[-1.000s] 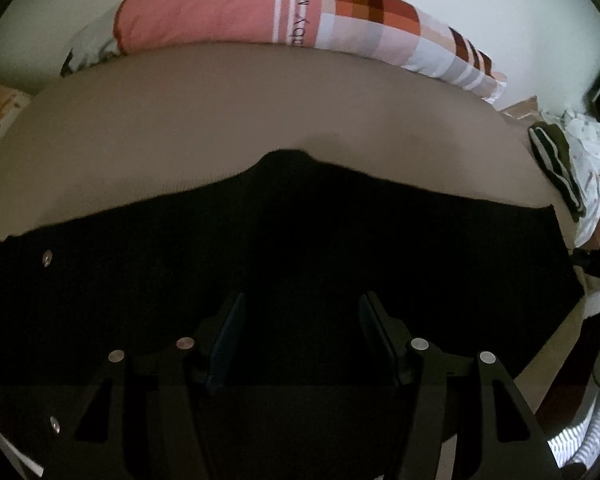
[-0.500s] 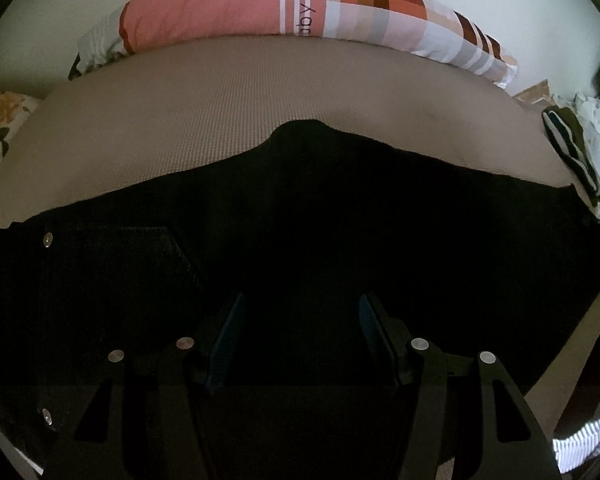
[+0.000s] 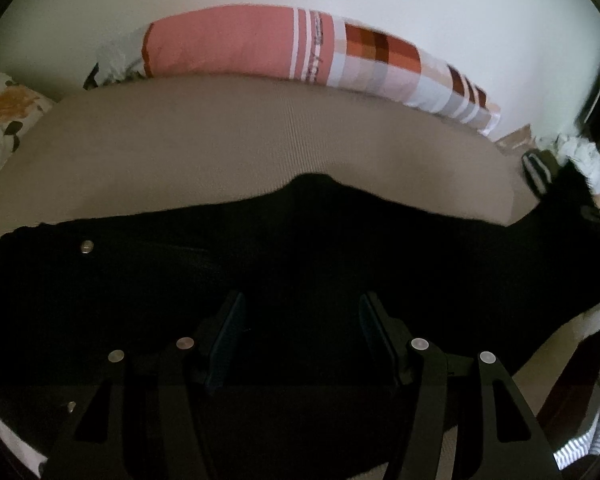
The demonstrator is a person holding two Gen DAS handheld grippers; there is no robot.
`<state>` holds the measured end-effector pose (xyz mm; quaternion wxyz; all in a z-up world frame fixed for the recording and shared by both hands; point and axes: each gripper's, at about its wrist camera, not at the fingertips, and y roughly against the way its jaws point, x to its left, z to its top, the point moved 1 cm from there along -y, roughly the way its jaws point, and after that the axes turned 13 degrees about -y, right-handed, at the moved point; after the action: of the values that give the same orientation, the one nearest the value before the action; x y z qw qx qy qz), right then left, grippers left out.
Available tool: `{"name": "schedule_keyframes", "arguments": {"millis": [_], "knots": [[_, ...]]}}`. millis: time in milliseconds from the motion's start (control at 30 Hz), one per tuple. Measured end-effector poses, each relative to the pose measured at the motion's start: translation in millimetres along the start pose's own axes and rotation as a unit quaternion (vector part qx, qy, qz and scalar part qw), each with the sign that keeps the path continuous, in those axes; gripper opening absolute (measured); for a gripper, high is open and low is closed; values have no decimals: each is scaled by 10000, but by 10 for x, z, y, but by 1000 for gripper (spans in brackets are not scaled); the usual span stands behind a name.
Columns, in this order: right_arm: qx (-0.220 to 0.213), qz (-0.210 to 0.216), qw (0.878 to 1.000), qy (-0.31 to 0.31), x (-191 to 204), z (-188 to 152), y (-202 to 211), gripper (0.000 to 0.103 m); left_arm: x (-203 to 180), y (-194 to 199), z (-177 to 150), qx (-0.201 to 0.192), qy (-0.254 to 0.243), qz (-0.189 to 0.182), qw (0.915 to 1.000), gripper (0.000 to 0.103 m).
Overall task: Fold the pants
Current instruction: 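Fold the hem with the right gripper toward the left gripper and smooth it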
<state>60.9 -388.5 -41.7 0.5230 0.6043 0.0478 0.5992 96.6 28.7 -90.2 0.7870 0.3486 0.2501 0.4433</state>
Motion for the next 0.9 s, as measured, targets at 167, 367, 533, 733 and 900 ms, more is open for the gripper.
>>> {"name": "schedule_keyframes", "arguments": {"millis": [167,367,533,733,900], "knots": [[278,-83,9983,498,648,-146,-584,7,212,251,-65,-287,231,-52,9993,60],[809,-230,9906,1075,1153,-472,-1426,7,429,420,-158,-419,454,-133,9980,60],[1117,-588,9787,1617,1387,-840,-2006,7,509,471,-195,-455,482,-201,9976,60],[1277,-891,9680,1967,1458,-1083,-2424,12,529,445,-200,-460,464,-325,9973,60],[1403,-359,9744,1720,1449,-1066,-2233,32,472,377,-144,-392,476,-547,9966,60]]}}
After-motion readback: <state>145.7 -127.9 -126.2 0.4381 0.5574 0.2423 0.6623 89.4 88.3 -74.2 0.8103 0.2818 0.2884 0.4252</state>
